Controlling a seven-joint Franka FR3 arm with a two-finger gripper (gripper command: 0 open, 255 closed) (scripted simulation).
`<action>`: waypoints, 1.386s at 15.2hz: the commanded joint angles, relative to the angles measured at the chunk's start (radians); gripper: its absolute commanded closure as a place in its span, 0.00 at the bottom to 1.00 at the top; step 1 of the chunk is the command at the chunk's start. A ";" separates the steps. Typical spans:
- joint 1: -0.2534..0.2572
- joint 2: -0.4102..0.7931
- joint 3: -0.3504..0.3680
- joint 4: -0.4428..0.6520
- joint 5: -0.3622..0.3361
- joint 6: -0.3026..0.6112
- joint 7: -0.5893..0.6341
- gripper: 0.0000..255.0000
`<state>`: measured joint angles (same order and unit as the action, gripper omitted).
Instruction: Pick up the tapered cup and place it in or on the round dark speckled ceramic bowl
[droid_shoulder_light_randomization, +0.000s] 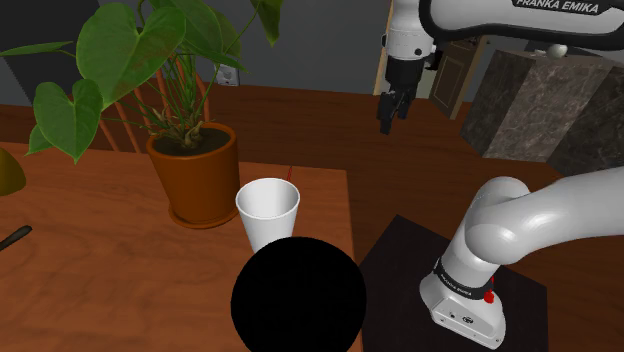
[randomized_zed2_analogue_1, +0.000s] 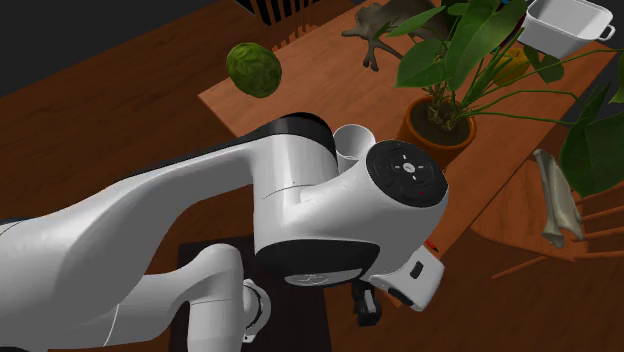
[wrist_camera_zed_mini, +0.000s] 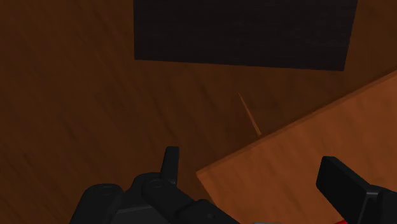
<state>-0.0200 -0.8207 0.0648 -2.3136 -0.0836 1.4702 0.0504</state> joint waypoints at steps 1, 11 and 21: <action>0.000 0.000 0.000 0.000 0.000 0.000 0.000 0.00; 0.063 0.165 0.150 0.053 0.198 0.094 0.191 0.00; 0.108 0.398 0.293 0.202 0.330 0.205 0.365 0.00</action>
<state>0.0851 -0.4499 0.3449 -2.1328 0.2367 1.6642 0.3985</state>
